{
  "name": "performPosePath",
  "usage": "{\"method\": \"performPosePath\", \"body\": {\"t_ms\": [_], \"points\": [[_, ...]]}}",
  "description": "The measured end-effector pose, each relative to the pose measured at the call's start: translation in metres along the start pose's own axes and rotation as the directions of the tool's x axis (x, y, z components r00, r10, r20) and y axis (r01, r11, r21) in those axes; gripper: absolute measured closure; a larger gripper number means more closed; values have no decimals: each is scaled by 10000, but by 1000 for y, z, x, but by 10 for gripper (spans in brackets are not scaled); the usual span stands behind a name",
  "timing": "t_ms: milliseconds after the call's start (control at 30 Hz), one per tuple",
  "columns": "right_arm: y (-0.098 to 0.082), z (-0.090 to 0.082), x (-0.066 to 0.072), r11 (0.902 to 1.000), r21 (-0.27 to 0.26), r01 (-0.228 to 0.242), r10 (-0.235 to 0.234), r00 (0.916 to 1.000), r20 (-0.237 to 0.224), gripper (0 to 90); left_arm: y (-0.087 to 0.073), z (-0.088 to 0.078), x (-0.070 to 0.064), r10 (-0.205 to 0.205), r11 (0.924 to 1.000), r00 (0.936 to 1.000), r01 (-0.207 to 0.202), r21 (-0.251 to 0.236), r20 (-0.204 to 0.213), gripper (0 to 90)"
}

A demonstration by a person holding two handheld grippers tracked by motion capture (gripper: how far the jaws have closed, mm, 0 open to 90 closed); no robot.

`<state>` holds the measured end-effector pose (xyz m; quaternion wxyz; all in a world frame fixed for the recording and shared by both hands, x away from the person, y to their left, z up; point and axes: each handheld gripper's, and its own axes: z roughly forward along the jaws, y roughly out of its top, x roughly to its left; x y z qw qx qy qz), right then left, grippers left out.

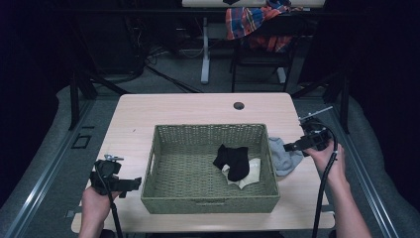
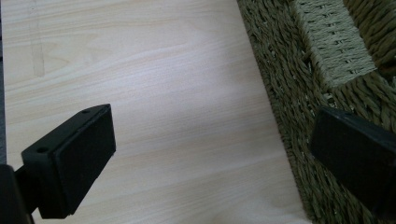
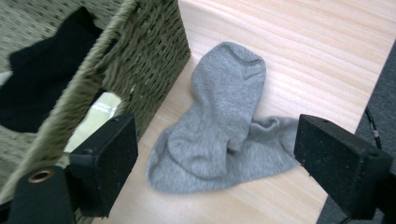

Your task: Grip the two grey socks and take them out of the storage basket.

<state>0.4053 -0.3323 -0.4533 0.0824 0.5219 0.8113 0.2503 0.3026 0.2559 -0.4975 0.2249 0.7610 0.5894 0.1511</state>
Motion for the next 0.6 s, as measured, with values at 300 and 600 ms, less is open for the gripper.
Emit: {"method": "performPosePath", "body": {"t_ms": [300,600], "points": [[-32,-9,10,9998,178,33,-31,9999,-108,3,0,0,-1,0,10000,10000,0,-21,15,7],[-50,-9,13,9972,737,103,-105,9999,22,0,1,1,-2,50,10000,10000,-50,-8,17,7]]}}
